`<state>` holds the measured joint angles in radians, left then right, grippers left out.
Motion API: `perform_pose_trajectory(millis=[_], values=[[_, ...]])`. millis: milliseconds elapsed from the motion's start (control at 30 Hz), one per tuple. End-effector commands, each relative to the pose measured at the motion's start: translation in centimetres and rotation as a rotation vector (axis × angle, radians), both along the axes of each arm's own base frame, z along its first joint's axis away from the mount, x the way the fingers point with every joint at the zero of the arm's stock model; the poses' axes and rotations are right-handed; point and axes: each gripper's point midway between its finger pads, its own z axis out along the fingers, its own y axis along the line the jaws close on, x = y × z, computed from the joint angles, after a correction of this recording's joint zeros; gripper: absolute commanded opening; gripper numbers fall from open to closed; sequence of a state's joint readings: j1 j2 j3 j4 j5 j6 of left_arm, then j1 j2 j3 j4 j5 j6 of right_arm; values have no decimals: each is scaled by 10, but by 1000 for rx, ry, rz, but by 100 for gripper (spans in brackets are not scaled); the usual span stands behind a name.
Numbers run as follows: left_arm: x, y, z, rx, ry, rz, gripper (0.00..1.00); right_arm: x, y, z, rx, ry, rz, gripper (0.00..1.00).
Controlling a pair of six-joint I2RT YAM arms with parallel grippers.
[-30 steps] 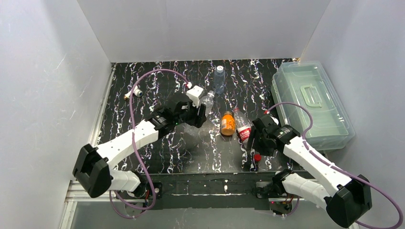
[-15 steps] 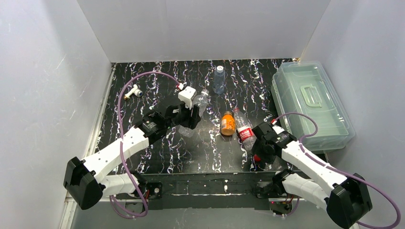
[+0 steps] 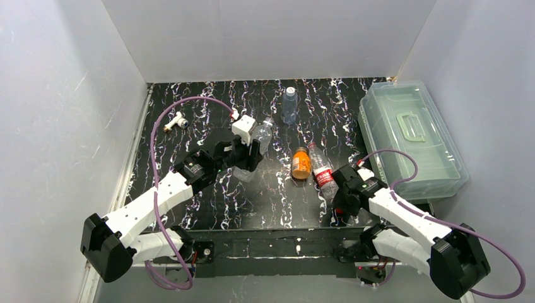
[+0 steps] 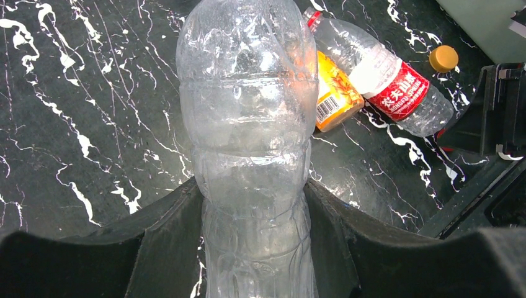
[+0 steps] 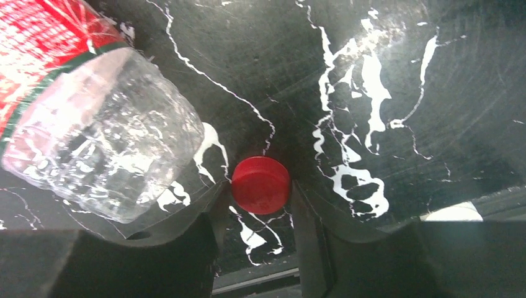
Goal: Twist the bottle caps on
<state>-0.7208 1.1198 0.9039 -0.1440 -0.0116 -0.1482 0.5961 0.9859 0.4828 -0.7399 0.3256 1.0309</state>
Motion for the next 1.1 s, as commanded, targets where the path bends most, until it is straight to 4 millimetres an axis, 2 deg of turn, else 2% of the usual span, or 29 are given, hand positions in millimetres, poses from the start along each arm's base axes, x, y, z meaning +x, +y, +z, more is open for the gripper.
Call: perform_pose_trajectory(millis=[0, 233, 533, 667, 800, 867, 967, 1067], values=[[-2, 6, 3, 2, -14, -3, 52, 11, 10, -3, 37, -45, 14, 47], [-2, 6, 2, 3, -13, -7, 52, 19, 28, 1, 63, -74, 79, 42], [0, 6, 0, 3, -6, -1, 52, 28, 85, 6, 45, -106, 233, 43], [0, 7, -1, 6, -3, 1, 53, 37, 101, 4, 24, -92, 295, 46], [1, 8, -1, 11, -3, 4, 53, 41, 103, 9, -5, -78, 308, 53], [1, 9, -1, 14, -2, 5, 53, 41, 100, 16, -19, -73, 301, 62], [-2, 7, -1, 9, 8, -20, 53, 38, 89, 29, -42, -80, 273, 78], [-1, 6, -3, 6, 15, -22, 54, 36, 72, 46, -58, -114, 228, 88]])
